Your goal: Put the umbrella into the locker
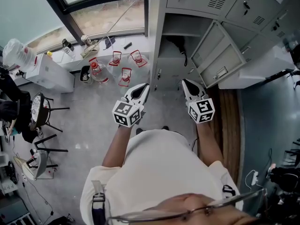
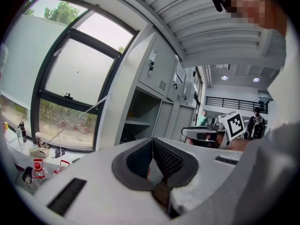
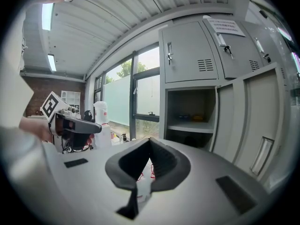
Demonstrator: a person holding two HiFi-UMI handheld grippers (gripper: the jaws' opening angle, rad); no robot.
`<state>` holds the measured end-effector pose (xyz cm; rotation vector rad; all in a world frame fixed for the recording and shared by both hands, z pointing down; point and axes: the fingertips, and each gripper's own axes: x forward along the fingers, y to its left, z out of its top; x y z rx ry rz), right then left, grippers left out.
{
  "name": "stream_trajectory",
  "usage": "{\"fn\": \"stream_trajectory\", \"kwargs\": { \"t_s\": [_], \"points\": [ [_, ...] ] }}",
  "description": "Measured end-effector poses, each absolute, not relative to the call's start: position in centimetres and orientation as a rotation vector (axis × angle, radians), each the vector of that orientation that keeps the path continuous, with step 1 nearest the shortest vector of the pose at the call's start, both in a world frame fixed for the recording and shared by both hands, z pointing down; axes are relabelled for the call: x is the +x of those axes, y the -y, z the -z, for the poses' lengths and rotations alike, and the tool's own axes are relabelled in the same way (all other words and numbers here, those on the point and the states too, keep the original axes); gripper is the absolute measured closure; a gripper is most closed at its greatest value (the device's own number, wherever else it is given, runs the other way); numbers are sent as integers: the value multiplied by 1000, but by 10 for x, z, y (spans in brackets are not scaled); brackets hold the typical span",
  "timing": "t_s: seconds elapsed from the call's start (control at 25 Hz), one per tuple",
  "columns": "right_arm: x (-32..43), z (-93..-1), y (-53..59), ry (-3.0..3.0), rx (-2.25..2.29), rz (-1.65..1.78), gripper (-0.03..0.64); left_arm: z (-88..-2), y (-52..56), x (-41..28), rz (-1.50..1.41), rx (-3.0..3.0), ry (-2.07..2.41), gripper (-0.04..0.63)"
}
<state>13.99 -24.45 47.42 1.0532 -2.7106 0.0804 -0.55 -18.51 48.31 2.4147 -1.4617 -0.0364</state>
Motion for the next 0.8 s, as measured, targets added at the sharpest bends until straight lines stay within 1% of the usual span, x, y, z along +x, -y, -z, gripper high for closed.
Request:
{"fn": "stream_trajectory", "kwargs": {
  "t_s": [0.8],
  "points": [
    [144,-467,242,2748,1059,-107,611,-486,196,2,42,2412,1439,589]
  ]
}}
